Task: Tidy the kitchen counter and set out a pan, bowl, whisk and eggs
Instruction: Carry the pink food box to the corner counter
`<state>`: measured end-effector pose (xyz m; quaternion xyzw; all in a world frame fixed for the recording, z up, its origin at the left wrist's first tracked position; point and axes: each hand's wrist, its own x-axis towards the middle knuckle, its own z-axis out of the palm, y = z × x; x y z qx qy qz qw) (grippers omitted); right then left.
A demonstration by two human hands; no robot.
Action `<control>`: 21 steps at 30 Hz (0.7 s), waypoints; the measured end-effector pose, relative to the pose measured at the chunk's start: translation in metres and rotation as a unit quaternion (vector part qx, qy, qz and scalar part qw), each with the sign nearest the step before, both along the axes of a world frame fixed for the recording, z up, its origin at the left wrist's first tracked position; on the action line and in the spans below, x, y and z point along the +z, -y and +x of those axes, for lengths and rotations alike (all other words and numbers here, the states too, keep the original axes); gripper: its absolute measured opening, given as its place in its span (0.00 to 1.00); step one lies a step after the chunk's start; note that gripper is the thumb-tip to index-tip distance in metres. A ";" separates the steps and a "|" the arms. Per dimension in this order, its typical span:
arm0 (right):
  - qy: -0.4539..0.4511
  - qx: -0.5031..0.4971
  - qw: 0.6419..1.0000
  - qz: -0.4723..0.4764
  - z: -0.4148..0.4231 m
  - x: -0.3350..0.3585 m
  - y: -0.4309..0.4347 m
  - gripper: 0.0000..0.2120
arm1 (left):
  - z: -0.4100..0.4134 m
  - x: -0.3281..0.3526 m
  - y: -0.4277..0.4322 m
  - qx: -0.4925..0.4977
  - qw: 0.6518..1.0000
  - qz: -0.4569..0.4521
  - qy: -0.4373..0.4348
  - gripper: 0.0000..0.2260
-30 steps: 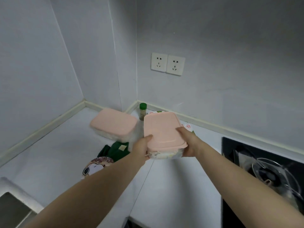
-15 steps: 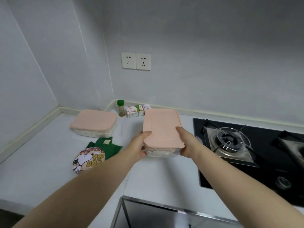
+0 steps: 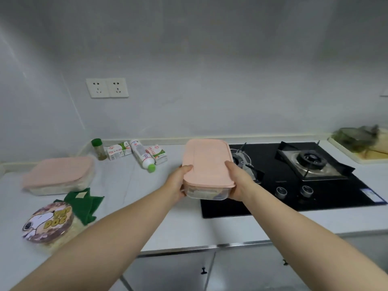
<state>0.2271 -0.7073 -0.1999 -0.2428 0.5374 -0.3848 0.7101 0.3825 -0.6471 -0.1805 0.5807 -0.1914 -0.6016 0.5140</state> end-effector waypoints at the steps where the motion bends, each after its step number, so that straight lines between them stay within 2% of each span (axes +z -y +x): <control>1: -0.005 -0.005 1.000 0.000 -0.012 0.001 -0.002 0.14 | -0.010 0.001 0.001 -0.006 1.000 -0.001 0.003 0.04; 5: 0.000 -0.046 0.999 0.014 -0.088 0.005 -0.012 0.17 | -0.081 0.000 0.004 -0.050 0.999 0.006 -0.004 0.02; 12: -0.011 -0.094 0.995 0.033 -0.229 0.013 -0.034 0.16 | -0.217 -0.005 0.008 -0.109 0.994 0.003 -0.007 0.09; 17: -0.025 -0.145 0.988 0.039 -0.322 0.012 -0.049 0.15 | -0.312 0.000 0.008 -0.162 0.987 0.004 0.020 0.03; 21: 0.000 -0.187 0.982 0.032 -0.393 0.009 -0.060 0.14 | -0.384 -0.001 0.010 -0.201 0.978 0.007 0.051 0.02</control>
